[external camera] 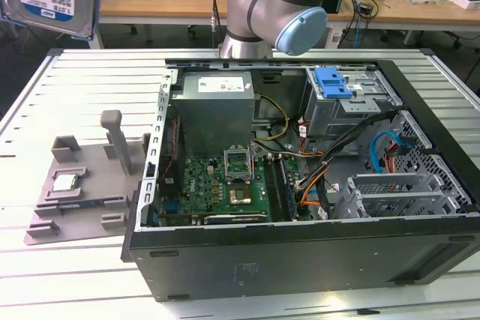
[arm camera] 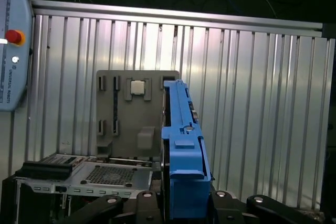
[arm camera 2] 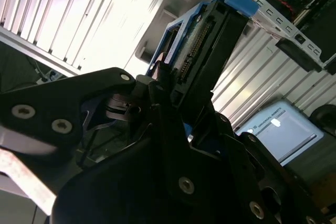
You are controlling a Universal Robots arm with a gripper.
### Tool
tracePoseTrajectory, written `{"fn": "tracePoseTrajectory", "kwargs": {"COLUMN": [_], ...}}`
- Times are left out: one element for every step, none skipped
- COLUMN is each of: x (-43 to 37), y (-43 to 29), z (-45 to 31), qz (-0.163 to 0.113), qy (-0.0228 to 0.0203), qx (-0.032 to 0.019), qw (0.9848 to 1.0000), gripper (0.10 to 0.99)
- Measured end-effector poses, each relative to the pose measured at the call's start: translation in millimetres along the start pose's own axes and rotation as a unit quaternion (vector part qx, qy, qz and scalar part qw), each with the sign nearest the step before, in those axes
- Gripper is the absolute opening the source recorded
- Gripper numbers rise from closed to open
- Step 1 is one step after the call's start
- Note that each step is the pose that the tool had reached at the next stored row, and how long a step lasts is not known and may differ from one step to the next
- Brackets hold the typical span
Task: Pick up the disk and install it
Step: 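Pick up the disk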
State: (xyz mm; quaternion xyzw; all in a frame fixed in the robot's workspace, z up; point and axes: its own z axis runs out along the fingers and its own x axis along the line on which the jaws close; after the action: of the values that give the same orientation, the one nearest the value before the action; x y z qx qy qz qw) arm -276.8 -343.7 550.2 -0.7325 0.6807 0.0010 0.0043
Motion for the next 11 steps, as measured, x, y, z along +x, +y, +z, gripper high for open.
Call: {"fn": "tracePoseTrajectory", "kwargs": {"x": [0.3,0.6,0.8,1.2,1.6,1.8,2.1,2.4,2.6,3.3,3.6], "y": [-3.9,-8.2,-12.4,-17.1,-21.2,-25.3,-29.1,-33.1,-36.4,-44.6,-49.7], "z": [0.1,0.1,0.1,0.1,0.1,0.1,0.1,0.2,0.2,0.2,0.2], "qz": [0.0,0.0,0.0,0.0,0.0,0.0,0.0,0.0,0.0,0.0,0.0], "qy": [0.0,0.0,-0.0001,0.0,0.0,0.0,0.0,0.0,0.0,0.0,0.0], "qx": [0.0,0.0,0.0,-0.0002,-0.0002,-0.0002,-0.0002,-0.0002,-0.0003,-0.0004,-0.0004], "qw": [1.0,1.0,1.0,1.0,1.0,1.0,1.0,1.0,1.0,1.0,1.0], "gripper": [0.369,0.369,0.369,0.369,0.369,0.369,0.369,0.369,0.369,0.369,0.369]}}
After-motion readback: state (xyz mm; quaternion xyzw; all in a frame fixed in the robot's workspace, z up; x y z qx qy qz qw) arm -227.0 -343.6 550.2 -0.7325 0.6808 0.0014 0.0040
